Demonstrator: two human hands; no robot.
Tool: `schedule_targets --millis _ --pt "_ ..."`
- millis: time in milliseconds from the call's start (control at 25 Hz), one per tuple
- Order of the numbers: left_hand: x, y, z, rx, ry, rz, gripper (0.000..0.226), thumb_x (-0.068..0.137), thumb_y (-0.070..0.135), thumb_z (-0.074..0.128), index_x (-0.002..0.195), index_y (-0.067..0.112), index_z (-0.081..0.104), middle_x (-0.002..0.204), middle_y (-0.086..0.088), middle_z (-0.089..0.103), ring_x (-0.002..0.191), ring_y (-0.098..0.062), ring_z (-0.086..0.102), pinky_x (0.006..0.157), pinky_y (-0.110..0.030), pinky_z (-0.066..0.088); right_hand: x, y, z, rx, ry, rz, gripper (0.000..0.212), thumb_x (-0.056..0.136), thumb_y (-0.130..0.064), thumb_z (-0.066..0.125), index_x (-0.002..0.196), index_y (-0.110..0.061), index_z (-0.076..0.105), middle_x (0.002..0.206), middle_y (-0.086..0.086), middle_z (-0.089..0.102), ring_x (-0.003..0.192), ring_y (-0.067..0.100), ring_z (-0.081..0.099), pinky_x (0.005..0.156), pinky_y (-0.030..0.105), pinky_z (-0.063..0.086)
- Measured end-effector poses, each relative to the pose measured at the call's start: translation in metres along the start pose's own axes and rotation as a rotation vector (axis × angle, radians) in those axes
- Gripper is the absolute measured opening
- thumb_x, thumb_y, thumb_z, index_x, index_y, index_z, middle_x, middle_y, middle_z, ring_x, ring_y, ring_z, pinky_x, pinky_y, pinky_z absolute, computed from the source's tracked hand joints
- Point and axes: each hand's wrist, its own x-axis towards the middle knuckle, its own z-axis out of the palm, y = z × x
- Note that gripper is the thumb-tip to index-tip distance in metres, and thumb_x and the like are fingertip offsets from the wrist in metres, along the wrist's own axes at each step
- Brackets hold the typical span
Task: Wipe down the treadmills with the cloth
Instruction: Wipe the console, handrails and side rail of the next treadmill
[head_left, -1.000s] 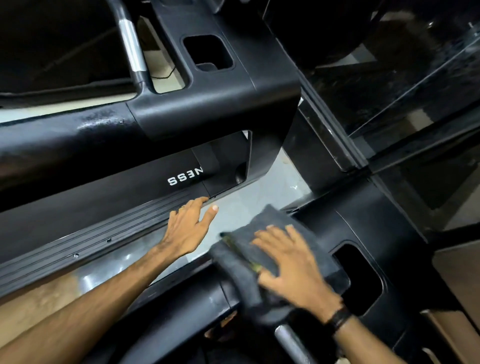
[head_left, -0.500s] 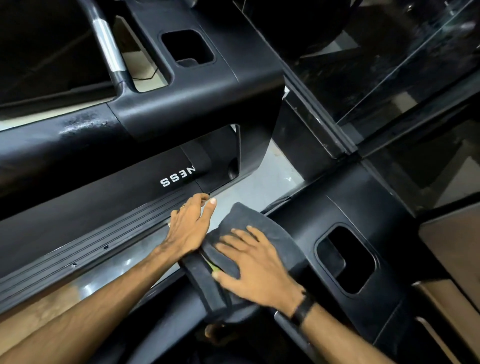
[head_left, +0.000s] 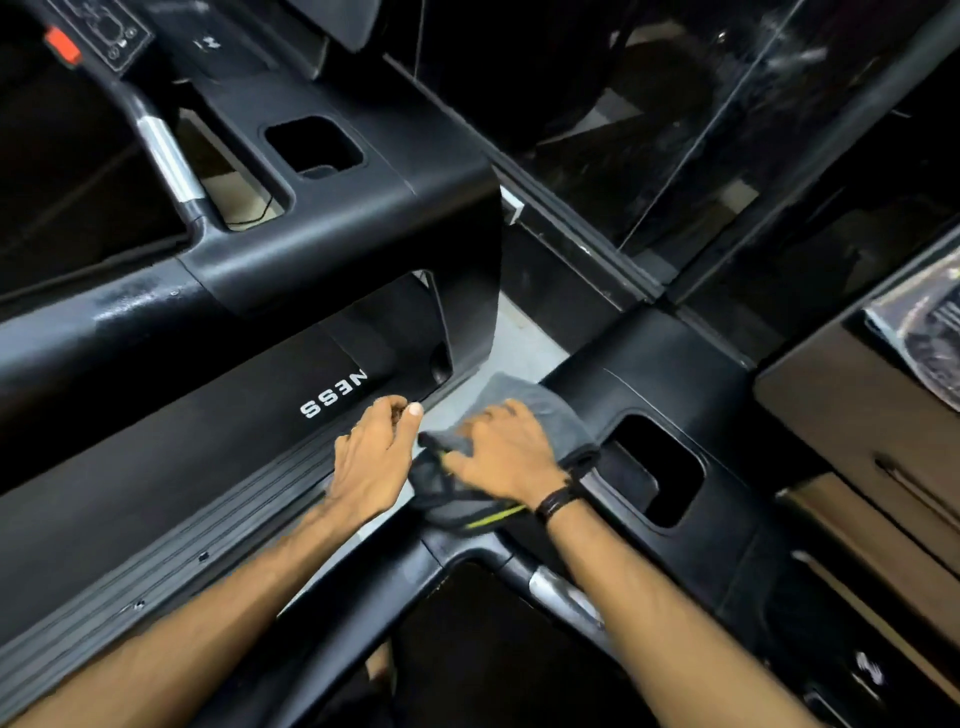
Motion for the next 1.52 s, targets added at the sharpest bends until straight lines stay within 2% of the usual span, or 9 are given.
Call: schedule_targets --millis 360,520,640,720,800,960,1200,1400,1520 --pt "-0.051 0.026 0.000 0.129 -0.098 0.221 0.044 0.105 0.047 0.033 0.136 0.021 0.050 0.137 -0.003 0.051 0.131 -0.025 0.045 0.112 -0.044 0.028 -0.115 -0.044 0.042 0.255 0.378 0.047 0.057 0.091 -0.047 0.054 0.143 -0.023 0.054 0.153 0.001 0.047 0.147 0.025 0.031 0.122 0.052 0.016" --pt "-0.075 0.026 0.005 0.087 -0.117 0.293 0.044 0.105 0.045 0.037 0.137 0.018 0.049 0.137 -0.002 0.052 0.133 -0.025 0.044 0.115 -0.046 0.026 -0.181 -0.039 0.065 0.132 0.423 0.187 0.080 0.087 -0.054 0.060 0.156 -0.027 0.030 0.157 0.003 0.038 0.143 0.029 0.038 0.115 0.054 0.032" --pt "-0.069 0.024 0.011 0.089 -0.131 0.340 0.052 0.100 0.052 0.033 0.134 0.018 0.050 0.131 -0.002 0.057 0.128 -0.023 0.049 0.113 -0.049 0.029 -0.182 -0.039 0.060 -0.083 0.273 0.387 0.114 0.064 -0.064 0.080 0.155 -0.022 0.026 0.139 0.011 0.047 0.121 0.031 0.051 0.097 0.053 0.044" --pt "-0.060 0.026 0.014 0.090 -0.128 0.347 0.052 0.099 0.052 0.033 0.133 0.016 0.050 0.129 -0.003 0.058 0.127 -0.023 0.049 0.113 -0.048 0.028 -0.157 -0.044 0.044 -0.123 0.184 0.458 0.105 0.060 -0.059 0.084 0.143 -0.015 0.039 0.126 0.011 0.055 0.109 0.031 0.057 0.088 0.049 0.046" --pt "-0.048 0.028 0.017 0.092 -0.116 0.364 0.055 0.097 0.054 0.030 0.131 0.016 0.050 0.129 -0.002 0.057 0.126 -0.022 0.048 0.113 -0.046 0.026 -0.133 -0.033 0.026 0.061 0.076 0.426 0.080 0.062 -0.053 0.084 0.122 -0.013 0.052 0.117 0.008 0.063 0.103 0.031 0.062 0.082 0.042 0.048" --pt "-0.024 0.029 0.030 0.122 -0.103 0.375 0.055 0.097 0.053 0.026 0.128 0.015 0.051 0.132 0.001 0.053 0.127 -0.020 0.045 0.114 -0.044 0.021 -0.114 0.000 -0.005 0.616 -0.336 0.405 0.065 0.052 -0.056 0.092 0.094 -0.016 0.062 0.099 -0.002 0.066 0.094 0.025 0.063 0.078 0.036 0.054" --pt "-0.014 0.017 0.052 0.092 -0.088 0.478 0.055 0.098 0.050 0.021 0.119 0.015 0.057 0.129 0.000 0.055 0.127 -0.020 0.046 0.113 -0.042 0.018 -0.131 -0.048 0.042 -0.030 0.234 0.501 0.046 0.061 -0.043 0.074 0.094 -0.016 0.058 0.084 0.006 0.068 0.074 0.028 0.069 0.067 0.037 0.048" --pt "-0.011 0.016 0.054 0.139 -0.141 0.490 0.057 0.099 0.052 0.014 0.113 0.021 0.059 0.117 0.007 0.060 0.120 -0.017 0.049 0.115 -0.053 0.017 -0.106 -0.001 0.003 0.615 -0.354 0.434 0.066 0.050 -0.056 0.088 0.100 -0.020 0.066 0.103 -0.002 0.070 0.094 0.024 0.066 0.084 0.035 0.055" --pt "-0.012 0.016 0.056 0.168 -0.141 0.501 0.060 0.099 0.053 0.012 0.111 0.021 0.061 0.111 0.008 0.061 0.119 -0.017 0.049 0.117 -0.054 0.013 -0.106 -0.003 0.010 0.606 -0.333 0.471 0.063 0.050 -0.055 0.087 0.099 -0.022 0.066 0.101 -0.002 0.070 0.093 0.024 0.067 0.085 0.036 0.056"
